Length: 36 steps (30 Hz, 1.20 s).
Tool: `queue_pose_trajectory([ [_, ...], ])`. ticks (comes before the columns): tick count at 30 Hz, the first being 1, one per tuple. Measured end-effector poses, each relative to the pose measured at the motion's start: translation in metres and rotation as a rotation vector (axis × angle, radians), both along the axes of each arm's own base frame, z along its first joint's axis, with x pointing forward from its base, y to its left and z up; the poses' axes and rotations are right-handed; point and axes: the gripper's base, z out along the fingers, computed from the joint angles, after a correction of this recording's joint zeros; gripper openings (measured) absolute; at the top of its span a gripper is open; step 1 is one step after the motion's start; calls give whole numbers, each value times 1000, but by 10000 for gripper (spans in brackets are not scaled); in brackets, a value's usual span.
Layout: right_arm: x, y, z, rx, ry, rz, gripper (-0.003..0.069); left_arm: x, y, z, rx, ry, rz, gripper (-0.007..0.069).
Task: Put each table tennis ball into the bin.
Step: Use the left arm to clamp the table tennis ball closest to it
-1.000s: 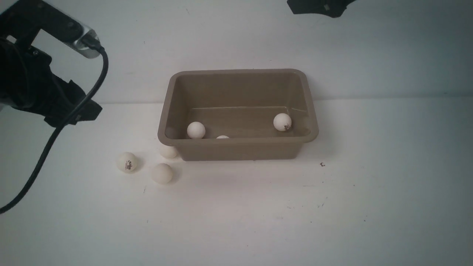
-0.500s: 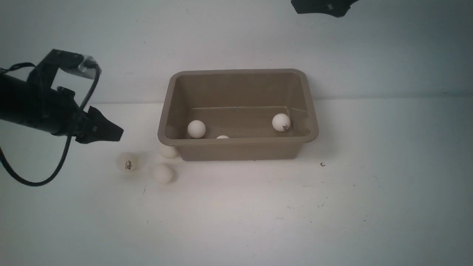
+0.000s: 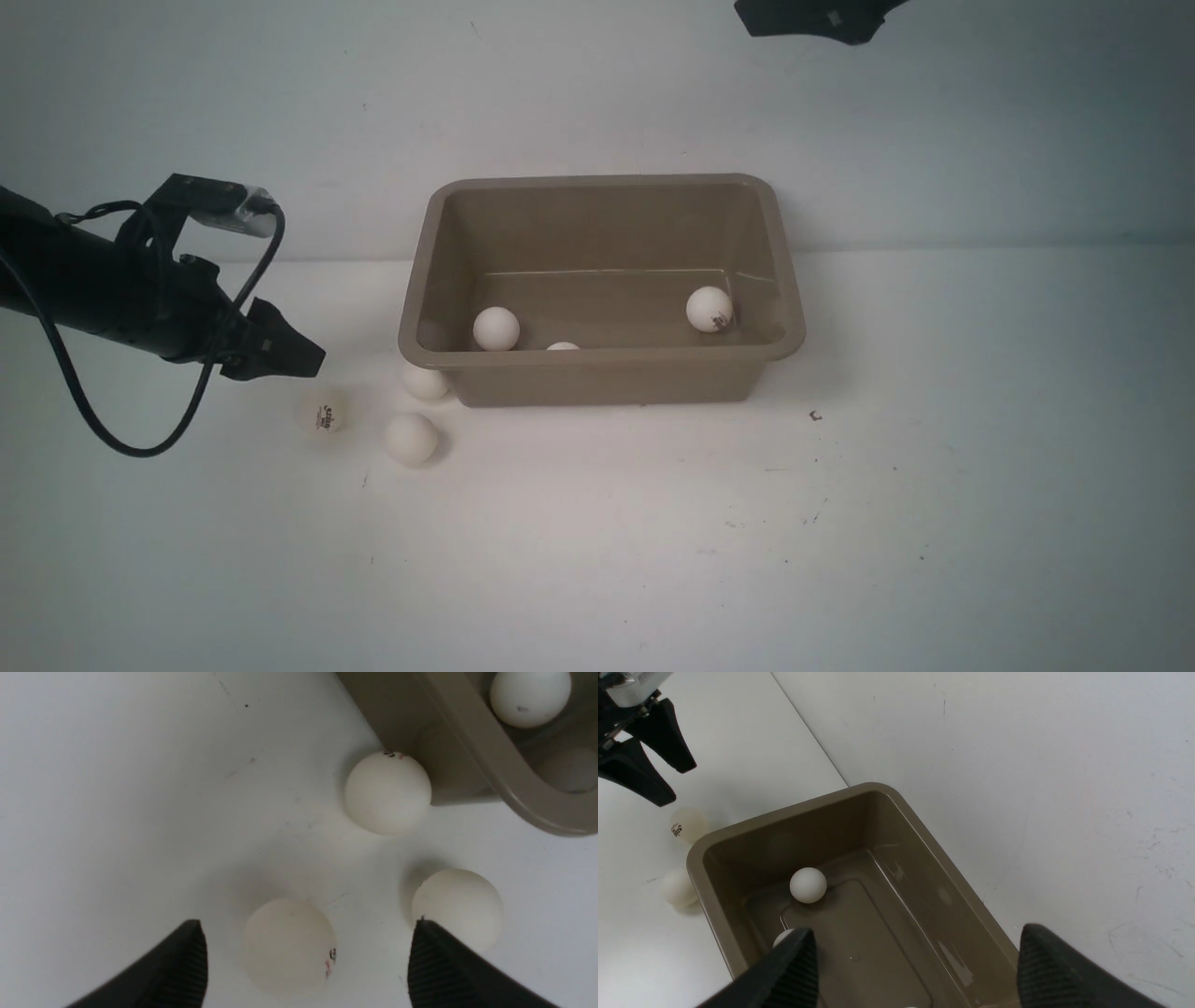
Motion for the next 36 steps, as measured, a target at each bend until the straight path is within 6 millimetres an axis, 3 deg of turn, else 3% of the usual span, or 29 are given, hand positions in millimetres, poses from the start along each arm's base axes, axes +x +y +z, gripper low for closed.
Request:
queue_pose_trajectory([
  [7, 0, 0, 0, 0, 0, 0, 521, 3, 0, -19, 3, 43, -7, 521],
  [16, 0, 0, -1, -2, 4, 2, 521, 11, -21, -40, 28, 59, -34, 521],
  [20, -1, 0, -1, -5, 15, 11, 521, 15, -26, -42, 58, 31, -22, 515],
  [30, -1, 0, -2, -8, 21, 15, 521, 14, -27, -43, 78, 51, -24, 393],
  [36, -1, 0, -2, -8, 21, 15, 521, 11, -26, -45, 98, 78, -38, 384],
])
